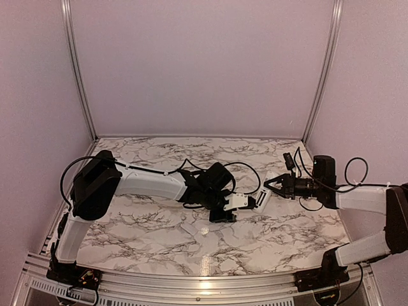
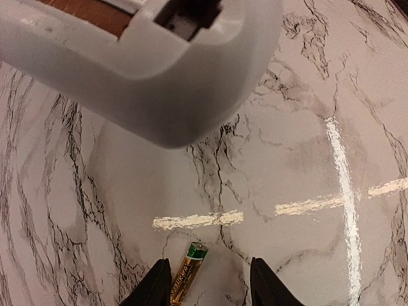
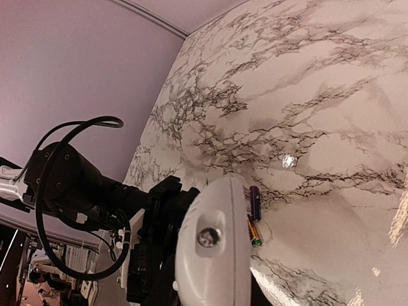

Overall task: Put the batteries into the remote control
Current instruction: Move the battery to the center of the board.

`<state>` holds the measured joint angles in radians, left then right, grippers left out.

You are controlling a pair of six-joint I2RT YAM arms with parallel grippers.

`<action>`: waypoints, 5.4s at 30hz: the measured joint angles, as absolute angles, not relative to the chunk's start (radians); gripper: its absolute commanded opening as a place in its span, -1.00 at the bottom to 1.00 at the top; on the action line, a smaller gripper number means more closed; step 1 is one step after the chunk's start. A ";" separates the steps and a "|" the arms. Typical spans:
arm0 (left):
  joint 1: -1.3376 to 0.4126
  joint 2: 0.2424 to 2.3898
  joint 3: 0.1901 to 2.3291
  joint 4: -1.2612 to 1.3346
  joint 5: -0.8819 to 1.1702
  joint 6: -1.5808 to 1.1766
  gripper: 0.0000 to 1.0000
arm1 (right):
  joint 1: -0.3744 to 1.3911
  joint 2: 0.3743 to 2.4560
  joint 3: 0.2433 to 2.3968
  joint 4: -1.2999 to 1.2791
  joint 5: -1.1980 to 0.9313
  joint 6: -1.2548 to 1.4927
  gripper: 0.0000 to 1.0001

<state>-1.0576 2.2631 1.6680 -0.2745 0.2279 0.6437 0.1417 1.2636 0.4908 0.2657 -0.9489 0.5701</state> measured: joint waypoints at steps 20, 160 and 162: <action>-1.058 2.337 1.760 -0.349 0.228 0.670 -0.23 | 0.142 1.264 0.491 0.266 -0.960 0.567 -1.00; -1.179 2.234 1.708 -0.746 -0.270 -1.479 -0.31 | 0.134 1.307 0.594 0.179 -0.967 0.478 -1.00; -1.176 2.250 1.736 -0.763 -0.270 -1.465 -0.34 | 0.133 1.307 0.594 0.180 -0.967 0.478 -1.00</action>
<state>-1.1763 2.2498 1.7355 -0.7628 -0.2699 -1.4654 0.1333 1.3071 0.5938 0.1799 -0.9672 0.4782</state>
